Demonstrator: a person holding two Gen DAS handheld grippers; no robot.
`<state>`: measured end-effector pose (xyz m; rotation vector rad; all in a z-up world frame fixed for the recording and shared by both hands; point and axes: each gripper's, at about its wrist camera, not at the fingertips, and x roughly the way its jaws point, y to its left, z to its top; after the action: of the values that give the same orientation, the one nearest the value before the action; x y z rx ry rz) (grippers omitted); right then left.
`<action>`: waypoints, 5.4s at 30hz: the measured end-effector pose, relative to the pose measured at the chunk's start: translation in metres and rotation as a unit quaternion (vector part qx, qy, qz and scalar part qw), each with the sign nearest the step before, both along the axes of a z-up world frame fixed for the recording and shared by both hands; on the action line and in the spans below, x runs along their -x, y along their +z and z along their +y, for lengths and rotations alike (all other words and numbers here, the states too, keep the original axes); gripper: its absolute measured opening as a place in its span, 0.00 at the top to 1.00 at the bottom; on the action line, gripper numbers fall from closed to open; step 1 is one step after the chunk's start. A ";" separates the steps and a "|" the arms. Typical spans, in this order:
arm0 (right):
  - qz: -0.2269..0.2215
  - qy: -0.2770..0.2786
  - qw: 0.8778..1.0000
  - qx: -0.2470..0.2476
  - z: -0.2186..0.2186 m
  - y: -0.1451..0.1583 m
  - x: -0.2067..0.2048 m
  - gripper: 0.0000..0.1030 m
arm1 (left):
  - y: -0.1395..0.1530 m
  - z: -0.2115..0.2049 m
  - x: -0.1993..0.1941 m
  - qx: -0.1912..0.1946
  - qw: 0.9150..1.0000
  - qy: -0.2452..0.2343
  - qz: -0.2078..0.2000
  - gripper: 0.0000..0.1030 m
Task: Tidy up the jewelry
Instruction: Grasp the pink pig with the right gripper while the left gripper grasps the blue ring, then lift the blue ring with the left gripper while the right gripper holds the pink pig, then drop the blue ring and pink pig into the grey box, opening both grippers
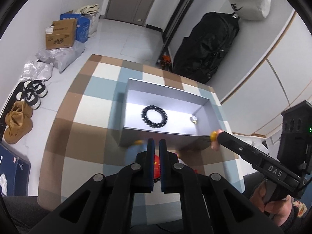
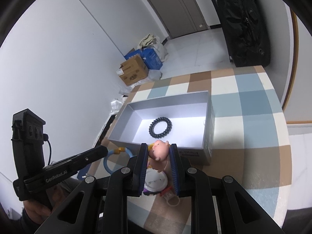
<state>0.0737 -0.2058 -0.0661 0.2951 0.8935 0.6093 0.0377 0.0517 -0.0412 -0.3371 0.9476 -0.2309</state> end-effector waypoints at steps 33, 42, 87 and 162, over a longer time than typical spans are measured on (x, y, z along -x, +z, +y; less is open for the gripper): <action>0.011 0.007 1.000 -0.012 0.004 -0.001 -0.006 0.79 | -0.049 0.016 -0.008 -0.075 0.991 0.024 0.108 0.50; 0.016 0.003 1.000 -0.013 0.001 -0.002 -0.008 0.79 | -0.043 0.015 -0.002 -0.048 0.993 0.007 0.110 0.98; 0.016 -0.006 1.000 -0.019 -0.003 0.001 -0.009 0.79 | -0.046 -0.041 -0.004 -0.134 0.984 -0.080 0.082 0.45; -0.005 -0.055 0.997 -0.059 -0.034 0.008 -0.040 0.01 | 0.016 -0.011 -0.026 -0.061 0.997 0.003 -0.051 0.24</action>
<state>0.1138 -0.2394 -0.0584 0.4444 0.8272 0.5611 0.0633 0.0404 -0.0248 -0.2130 0.8551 -0.1825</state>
